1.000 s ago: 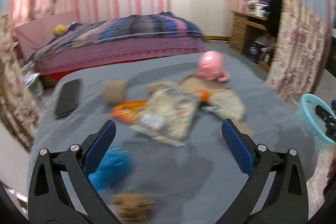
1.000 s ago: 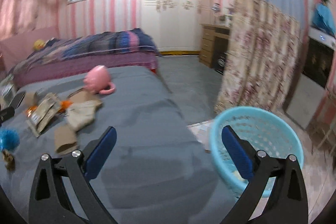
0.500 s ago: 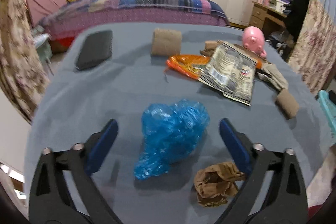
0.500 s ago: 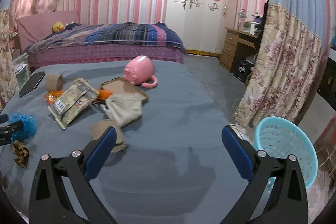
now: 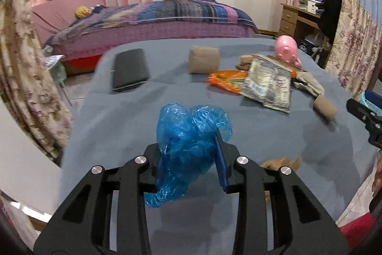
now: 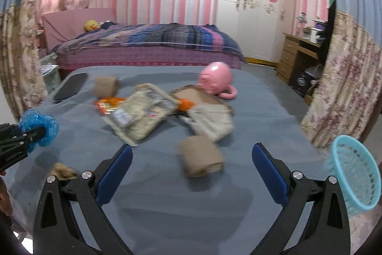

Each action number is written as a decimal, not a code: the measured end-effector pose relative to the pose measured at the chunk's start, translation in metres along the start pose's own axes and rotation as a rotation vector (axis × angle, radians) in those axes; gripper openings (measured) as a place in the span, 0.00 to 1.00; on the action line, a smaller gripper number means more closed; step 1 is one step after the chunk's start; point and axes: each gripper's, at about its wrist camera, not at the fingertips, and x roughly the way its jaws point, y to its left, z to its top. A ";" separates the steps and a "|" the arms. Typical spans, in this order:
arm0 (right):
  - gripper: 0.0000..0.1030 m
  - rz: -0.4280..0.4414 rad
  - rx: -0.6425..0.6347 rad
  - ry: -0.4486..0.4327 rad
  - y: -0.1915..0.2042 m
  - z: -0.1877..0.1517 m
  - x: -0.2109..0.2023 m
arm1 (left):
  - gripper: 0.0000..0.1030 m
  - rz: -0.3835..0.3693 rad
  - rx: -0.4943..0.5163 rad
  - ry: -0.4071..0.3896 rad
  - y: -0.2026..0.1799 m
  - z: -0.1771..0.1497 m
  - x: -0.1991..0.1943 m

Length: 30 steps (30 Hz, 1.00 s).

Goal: Collect trash
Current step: 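Grasp the blue plastic bag with the left tool while the right tool grasps the brown paper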

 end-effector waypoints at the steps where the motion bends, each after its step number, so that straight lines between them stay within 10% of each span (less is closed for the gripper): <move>1: 0.95 0.024 -0.014 0.001 0.015 -0.002 0.000 | 0.32 0.009 -0.010 -0.002 0.008 -0.003 -0.005; 20: 0.94 0.185 -0.199 0.092 0.142 -0.041 0.026 | 0.32 0.134 -0.157 0.013 0.099 -0.061 -0.040; 26: 0.50 0.260 -0.197 0.142 0.137 -0.048 0.035 | 0.32 0.136 -0.147 0.009 0.094 -0.058 -0.038; 30: 0.49 0.294 -0.180 0.129 0.127 -0.045 0.034 | 0.32 0.131 -0.133 0.011 0.082 -0.054 -0.034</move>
